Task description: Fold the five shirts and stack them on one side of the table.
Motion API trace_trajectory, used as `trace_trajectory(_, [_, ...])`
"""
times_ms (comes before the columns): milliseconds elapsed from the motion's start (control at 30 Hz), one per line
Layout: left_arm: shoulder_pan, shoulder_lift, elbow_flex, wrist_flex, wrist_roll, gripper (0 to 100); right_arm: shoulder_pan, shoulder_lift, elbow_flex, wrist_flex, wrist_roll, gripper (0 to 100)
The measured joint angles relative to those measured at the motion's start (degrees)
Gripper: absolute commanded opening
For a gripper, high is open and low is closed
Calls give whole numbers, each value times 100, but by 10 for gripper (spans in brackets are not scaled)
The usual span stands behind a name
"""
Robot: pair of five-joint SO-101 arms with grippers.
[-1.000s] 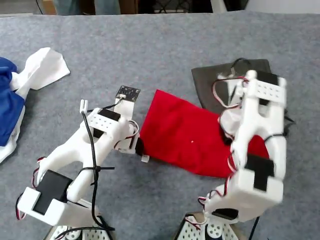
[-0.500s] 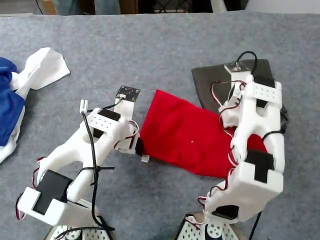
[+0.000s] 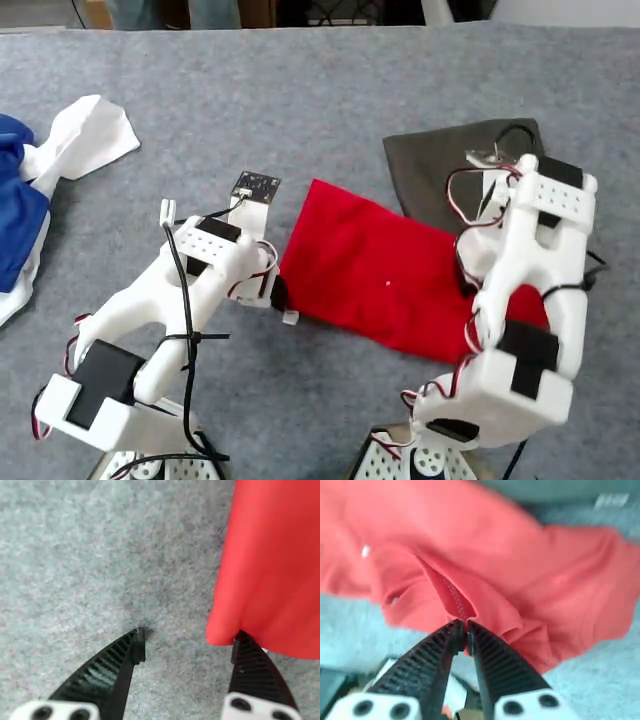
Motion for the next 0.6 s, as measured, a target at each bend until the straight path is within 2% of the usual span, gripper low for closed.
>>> trace_trajectory(167, [0, 0, 0, 0, 0, 280, 0, -1081, 949, 396, 730, 15])
trace_trajectory(333, [0, 0, 0, 0, 0, 280, -53, -2637, 2646, 404, 1618, 22])
trace_trajectory(400, [0, 0, 0, 0, 0, 280, -53, -3279, 3068, 281, 1873, 87])
trace_trajectory(600, [0, 0, 0, 0, 0, 280, -44, -4738, 3253, 273, 2224, 426])
